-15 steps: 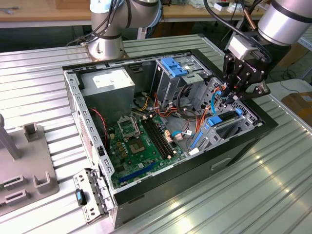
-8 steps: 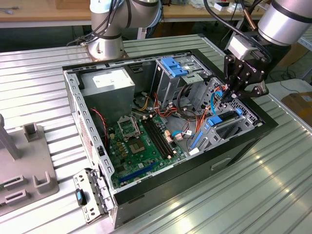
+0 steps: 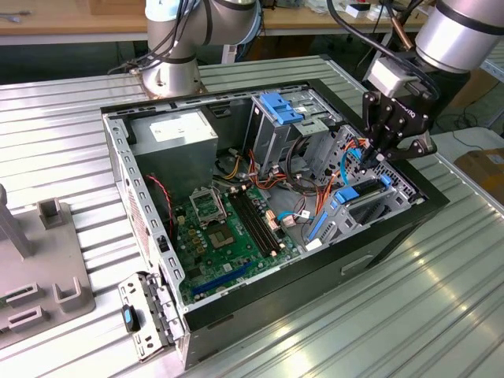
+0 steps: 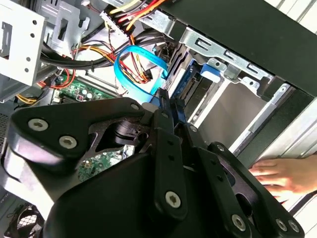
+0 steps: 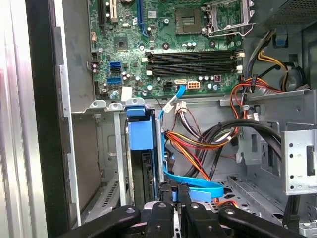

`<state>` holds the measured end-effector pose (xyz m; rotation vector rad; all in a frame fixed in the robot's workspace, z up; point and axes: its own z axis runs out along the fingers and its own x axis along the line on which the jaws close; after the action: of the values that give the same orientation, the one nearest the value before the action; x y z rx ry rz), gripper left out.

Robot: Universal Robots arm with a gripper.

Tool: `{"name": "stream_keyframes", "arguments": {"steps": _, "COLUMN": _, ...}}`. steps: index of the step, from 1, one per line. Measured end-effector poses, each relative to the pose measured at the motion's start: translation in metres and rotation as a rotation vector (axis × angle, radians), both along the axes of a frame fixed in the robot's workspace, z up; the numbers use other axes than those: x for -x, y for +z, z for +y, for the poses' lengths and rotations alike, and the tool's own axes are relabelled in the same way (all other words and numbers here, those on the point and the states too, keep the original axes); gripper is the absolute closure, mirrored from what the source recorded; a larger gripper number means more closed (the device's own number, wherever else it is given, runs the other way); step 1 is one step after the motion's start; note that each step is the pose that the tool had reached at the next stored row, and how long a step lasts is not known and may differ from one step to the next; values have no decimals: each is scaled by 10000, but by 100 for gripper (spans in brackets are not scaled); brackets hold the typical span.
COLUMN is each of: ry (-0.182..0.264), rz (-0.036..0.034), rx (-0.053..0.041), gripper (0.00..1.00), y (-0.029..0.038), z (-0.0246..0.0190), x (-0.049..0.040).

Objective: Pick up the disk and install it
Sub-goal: 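Insert the first disk wire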

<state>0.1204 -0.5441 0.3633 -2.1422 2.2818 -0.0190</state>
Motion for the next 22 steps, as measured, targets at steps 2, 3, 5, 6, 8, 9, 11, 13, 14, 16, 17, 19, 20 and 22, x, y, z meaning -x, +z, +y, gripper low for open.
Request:
{"name": "stream_keyframes", "arguments": {"steps": 2, "ry": 75, "rz": -6, "rx": 260, "gripper": 84, "y": -1, "z": 26, "x": 22}}
{"name": "stream_keyframes", "arguments": {"steps": 3, "ry": 82, "rz": -14, "rx": 287, "gripper": 84, "y": -1, "z": 27, "x": 26}}
{"name": "stream_keyframes", "arguments": {"steps": 5, "ry": 87, "rz": -24, "rx": 301, "gripper": 84, "y": 0, "z": 27, "x": 33}}
{"name": "stream_keyframes", "arguments": {"steps": 6, "ry": 130, "rz": -39, "rx": 300, "gripper": 84, "y": -2, "z": 27, "x": 34}}
{"name": "stream_keyframes", "arguments": {"steps": 8, "ry": 315, "rz": -50, "rx": 318, "gripper": 84, "y": -5, "z": 27, "x": 35}}
{"name": "stream_keyframes", "arguments": {"steps": 9, "ry": 315, "rz": -49, "rx": 322, "gripper": 84, "y": -3, "z": 27, "x": 35}}
{"name": "stream_keyframes", "arguments": {"steps": 11, "ry": 315, "rz": -49, "rx": 325, "gripper": 84, "y": -3, "z": 27, "x": 35}}
{"name": "stream_keyframes", "arguments": {"steps": 13, "ry": 315, "rz": -49, "rx": 326, "gripper": 84, "y": -3, "z": 27, "x": 35}}
{"name": "stream_keyframes", "arguments": {"steps": 14, "ry": 315, "rz": -49, "rx": 326, "gripper": 84, "y": -3, "z": 27, "x": 35}}
{"name": "stream_keyframes", "arguments": {"steps": 16, "ry": 315, "rz": -49, "rx": 326, "gripper": 84, "y": -3, "z": 27, "x": 35}}
{"name": "stream_keyframes", "arguments": {"steps": 17, "ry": 315, "rz": -49, "rx": 326, "gripper": 84, "y": -3, "z": 27, "x": 35}}
{"name": "stream_keyframes", "arguments": {"steps": 19, "ry": 315, "rz": -49, "rx": 331, "gripper": 84, "y": -3, "z": 27, "x": 35}}
{"name": "stream_keyframes", "arguments": {"steps": 20, "ry": 315, "rz": -49, "rx": 337, "gripper": 84, "y": -4, "z": 27, "x": 35}}
{"name": "stream_keyframes", "arguments": {"steps": 22, "ry": 314, "rz": -49, "rx": 363, "gripper": 84, "y": -6, "z": 27, "x": 42}}
